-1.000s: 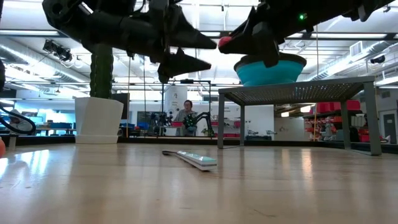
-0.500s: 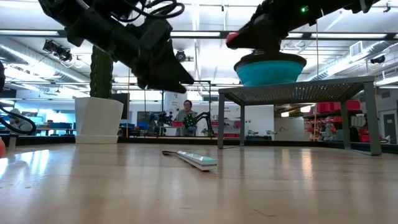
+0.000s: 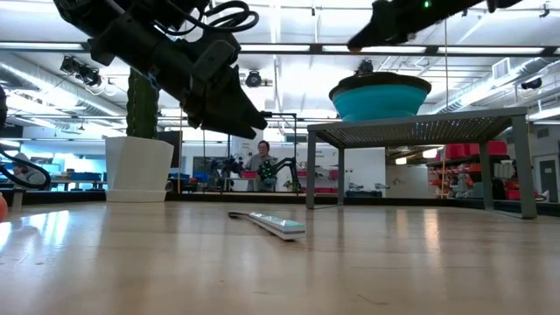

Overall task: Pick & Place Fruit
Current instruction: Put the orange peach in the blue strainer bowl on the shelf

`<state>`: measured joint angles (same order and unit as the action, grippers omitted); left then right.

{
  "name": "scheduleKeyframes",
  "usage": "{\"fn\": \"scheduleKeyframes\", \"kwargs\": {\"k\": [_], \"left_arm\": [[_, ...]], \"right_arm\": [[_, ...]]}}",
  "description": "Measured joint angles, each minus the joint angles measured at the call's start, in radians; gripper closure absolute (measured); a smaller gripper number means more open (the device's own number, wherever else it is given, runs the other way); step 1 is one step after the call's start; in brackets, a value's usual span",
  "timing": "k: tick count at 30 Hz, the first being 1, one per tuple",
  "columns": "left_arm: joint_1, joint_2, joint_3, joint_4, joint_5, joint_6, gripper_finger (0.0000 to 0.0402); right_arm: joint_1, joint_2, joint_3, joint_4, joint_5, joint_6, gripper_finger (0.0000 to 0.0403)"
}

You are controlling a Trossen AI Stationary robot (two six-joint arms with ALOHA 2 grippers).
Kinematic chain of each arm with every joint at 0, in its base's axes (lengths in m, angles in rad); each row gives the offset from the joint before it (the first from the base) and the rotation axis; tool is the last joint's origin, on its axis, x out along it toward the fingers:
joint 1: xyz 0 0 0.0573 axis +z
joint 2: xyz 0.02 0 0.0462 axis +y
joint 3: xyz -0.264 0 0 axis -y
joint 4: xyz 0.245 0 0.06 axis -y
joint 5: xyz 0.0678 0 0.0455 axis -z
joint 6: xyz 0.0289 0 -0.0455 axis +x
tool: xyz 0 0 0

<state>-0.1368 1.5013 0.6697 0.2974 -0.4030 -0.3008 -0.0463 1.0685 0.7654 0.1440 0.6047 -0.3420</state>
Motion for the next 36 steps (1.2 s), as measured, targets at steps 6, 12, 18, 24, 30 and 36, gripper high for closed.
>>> {"fn": "scheduleKeyframes", "kwargs": {"k": [6, 12, 18, 24, 30, 36], "left_arm": [[0.000, 0.000, 0.000, 0.003, 0.000, -0.001, 0.0122], [0.000, 0.000, 0.000, 0.003, 0.000, -0.001, 0.0122], [0.000, 0.000, 0.000, 0.002, 0.002, -0.009, 0.0122], [-0.010, 0.000, 0.000, 0.001, -0.002, -0.014, 0.0122], [-0.030, 0.000, 0.000, 0.016, 0.064, 0.019, 0.0122], [-0.070, 0.000, 0.000, 0.080, 0.185, 0.143, 0.0122]], "right_arm": [[-0.212, -0.047, 0.000, -0.137, -0.222, 0.100, 0.0261], [-0.293, -0.042, 0.000, -0.207, -0.318, 0.151, 0.0248], [-0.296, -0.042, 0.000, -0.204, -0.318, 0.152, 0.0193], [-0.287, -0.050, 0.000, -0.209, -0.208, 0.175, 0.0145], [-0.219, -0.094, 0.000, -0.184, -0.375, 0.204, 0.0138], [-0.097, -0.099, 0.000, -0.175, -0.569, 0.201, 0.0137]]}}
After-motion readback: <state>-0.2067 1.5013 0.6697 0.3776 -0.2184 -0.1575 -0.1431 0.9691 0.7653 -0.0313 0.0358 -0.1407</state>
